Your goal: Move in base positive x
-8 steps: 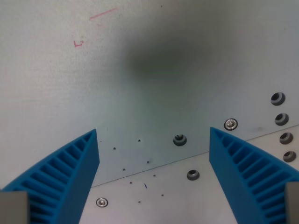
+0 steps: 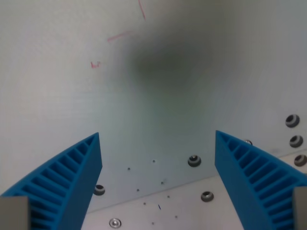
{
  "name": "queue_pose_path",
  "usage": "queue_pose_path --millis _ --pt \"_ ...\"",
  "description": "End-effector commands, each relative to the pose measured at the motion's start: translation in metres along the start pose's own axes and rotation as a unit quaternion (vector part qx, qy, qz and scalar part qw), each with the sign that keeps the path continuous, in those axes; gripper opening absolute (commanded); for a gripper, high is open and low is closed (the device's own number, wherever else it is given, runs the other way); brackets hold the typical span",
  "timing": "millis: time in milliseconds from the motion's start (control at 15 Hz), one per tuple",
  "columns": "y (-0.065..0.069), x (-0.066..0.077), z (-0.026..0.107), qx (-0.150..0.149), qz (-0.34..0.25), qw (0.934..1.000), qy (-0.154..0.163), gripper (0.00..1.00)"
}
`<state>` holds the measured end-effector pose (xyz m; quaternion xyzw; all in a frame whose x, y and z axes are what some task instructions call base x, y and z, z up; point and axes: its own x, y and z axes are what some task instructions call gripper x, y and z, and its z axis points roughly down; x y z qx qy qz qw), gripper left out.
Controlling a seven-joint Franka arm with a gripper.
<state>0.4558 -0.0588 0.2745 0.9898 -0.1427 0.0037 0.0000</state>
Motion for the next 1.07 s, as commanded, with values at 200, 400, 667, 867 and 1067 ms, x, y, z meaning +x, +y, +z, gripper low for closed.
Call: queue_pose_path --millis 200,400,667,867,1067 --pt "-0.017 0.030 0.001 -0.003 0.005 0.9999 -0.009 1.00" --pt "-0.025 0.045 0.002 -0.003 0.005 0.9999 -0.009 1.00" --pt "-0.036 0.065 0.003 -0.003 0.005 0.9999 -0.009 1.00" --pt "-0.044 0.080 0.004 -0.003 0.005 0.9999 -0.009 1.00" --pt "-0.052 0.095 0.005 -0.003 0.005 0.9999 -0.009 1.00"
